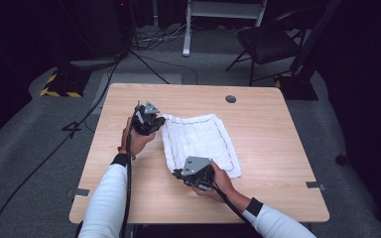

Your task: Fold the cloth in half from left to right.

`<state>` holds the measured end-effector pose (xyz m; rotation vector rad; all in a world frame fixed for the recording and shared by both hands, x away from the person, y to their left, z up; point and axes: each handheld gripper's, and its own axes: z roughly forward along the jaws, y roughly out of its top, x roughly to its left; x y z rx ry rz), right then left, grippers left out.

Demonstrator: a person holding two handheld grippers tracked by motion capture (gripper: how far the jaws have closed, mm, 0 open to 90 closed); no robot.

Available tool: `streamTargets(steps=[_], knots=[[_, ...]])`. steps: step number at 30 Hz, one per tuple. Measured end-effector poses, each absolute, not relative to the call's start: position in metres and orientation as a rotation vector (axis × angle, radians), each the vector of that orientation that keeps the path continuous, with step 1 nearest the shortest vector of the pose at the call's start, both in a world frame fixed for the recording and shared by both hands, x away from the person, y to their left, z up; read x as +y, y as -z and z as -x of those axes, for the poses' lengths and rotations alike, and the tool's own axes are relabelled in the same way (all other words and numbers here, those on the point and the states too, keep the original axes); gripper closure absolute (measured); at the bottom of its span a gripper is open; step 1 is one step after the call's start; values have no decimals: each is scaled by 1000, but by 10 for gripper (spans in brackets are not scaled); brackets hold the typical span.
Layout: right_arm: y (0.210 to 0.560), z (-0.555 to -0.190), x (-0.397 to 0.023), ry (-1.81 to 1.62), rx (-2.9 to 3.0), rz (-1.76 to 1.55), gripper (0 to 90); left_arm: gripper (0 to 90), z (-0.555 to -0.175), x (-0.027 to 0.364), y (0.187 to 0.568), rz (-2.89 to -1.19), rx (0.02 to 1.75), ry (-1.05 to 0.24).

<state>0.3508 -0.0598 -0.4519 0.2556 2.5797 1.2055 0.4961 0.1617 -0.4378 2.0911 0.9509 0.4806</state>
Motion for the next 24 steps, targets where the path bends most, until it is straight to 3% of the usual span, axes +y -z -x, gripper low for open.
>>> streamTargets(steps=[14, 24], knots=[[431, -359, -119, -1265, 2487, -415, 866, 866, -517, 112, 426, -2151, 866, -541], [428, -364, -153, -1235, 2443, -501, 866, 867, -530, 78, 428, -2154, 846, -512]])
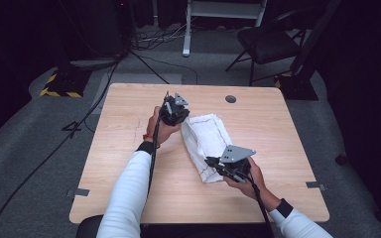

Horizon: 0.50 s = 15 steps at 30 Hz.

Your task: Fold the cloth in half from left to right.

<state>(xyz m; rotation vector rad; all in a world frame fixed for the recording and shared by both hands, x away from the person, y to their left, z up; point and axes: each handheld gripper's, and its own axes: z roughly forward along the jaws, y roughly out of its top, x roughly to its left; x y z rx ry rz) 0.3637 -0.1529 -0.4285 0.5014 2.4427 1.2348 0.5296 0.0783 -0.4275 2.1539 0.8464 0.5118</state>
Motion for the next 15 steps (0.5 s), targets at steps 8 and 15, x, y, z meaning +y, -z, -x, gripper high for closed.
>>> streamTargets(steps=[8, 15], knots=[[429, -365, -176, -1219, 2422, -564, 866, 867, -538, 54, 435, -2171, 836, -489], [431, -366, -198, -1188, 2415, -606, 866, 867, -544, 28, 434, -2190, 804, -488]])
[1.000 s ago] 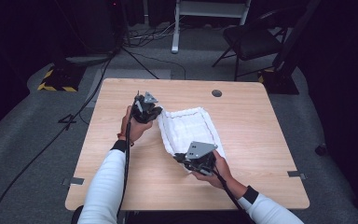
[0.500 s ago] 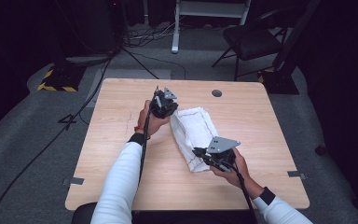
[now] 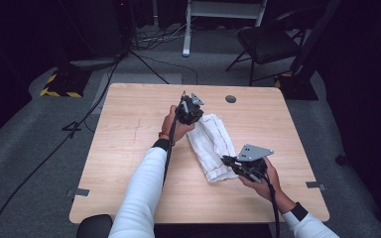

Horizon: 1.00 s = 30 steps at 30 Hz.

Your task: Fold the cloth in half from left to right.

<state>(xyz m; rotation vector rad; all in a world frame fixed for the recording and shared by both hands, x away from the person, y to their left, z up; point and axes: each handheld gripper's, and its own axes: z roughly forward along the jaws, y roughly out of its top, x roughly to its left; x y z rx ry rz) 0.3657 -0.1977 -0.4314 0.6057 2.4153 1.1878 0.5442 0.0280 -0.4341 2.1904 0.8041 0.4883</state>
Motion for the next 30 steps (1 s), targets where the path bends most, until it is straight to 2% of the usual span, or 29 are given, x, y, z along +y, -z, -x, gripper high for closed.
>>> streamTargets(steps=[19, 21, 23, 30], knots=[[456, -369, -236, -1067, 2425, -745, 860, 849, -558, -34, 455, -2286, 766, -521], [460, -369, -238, -1046, 2435, -760, 851, 794, -558, -38, 460, -2283, 789, -514], [466, -369, -241, -1022, 2426, -794, 731, 701, -553, -40, 462, -2307, 767, -507], [474, -370, -257, -992, 2424, -877, 523, 419, -508, -20, 447, -2293, 693, -462]])
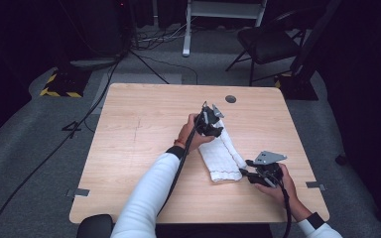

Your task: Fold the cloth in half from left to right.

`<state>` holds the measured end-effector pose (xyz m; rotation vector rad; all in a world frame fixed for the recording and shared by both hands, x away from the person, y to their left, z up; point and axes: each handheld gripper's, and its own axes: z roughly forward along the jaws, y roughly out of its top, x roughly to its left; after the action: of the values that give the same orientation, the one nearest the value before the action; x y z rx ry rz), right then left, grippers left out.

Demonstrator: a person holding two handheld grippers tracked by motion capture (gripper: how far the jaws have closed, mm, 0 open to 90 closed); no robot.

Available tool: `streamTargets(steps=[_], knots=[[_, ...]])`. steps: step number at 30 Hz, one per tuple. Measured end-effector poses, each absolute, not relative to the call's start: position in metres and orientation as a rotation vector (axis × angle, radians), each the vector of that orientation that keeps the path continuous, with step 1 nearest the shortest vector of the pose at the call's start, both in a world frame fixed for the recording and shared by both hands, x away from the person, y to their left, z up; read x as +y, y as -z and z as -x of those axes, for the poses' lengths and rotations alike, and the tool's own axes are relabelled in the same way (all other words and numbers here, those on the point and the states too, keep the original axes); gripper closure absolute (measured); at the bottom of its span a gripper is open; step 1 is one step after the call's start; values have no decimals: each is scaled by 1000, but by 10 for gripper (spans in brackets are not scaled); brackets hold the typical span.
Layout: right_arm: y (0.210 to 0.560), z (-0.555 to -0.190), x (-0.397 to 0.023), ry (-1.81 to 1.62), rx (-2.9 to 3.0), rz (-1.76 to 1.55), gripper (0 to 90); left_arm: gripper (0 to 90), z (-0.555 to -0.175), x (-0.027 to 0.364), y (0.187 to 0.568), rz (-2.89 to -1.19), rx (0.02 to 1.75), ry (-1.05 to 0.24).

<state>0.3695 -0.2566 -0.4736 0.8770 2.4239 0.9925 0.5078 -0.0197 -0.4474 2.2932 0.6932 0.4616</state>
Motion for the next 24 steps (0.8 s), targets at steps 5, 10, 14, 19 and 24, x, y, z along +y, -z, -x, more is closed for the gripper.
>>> streamTargets(steps=[5, 10, 14, 19, 24], knots=[[468, -371, -261, -1032, 2374, -920, 440, 287, -469, 5, 445, -2256, 672, -402], [466, -381, -259, -1030, 2359, -902, 445, 261, -443, 14, 459, -2274, 637, -285], [474, -396, -258, -1052, 2407, -873, 454, 268, -428, 3, 476, -2356, 577, -238], [484, -406, -252, -977, 2482, -815, 481, 275, -418, -4, 487, -2405, 539, -248], [488, -407, -251, -992, 2563, -822, 525, 282, -416, 4, 490, -2393, 541, -226]])
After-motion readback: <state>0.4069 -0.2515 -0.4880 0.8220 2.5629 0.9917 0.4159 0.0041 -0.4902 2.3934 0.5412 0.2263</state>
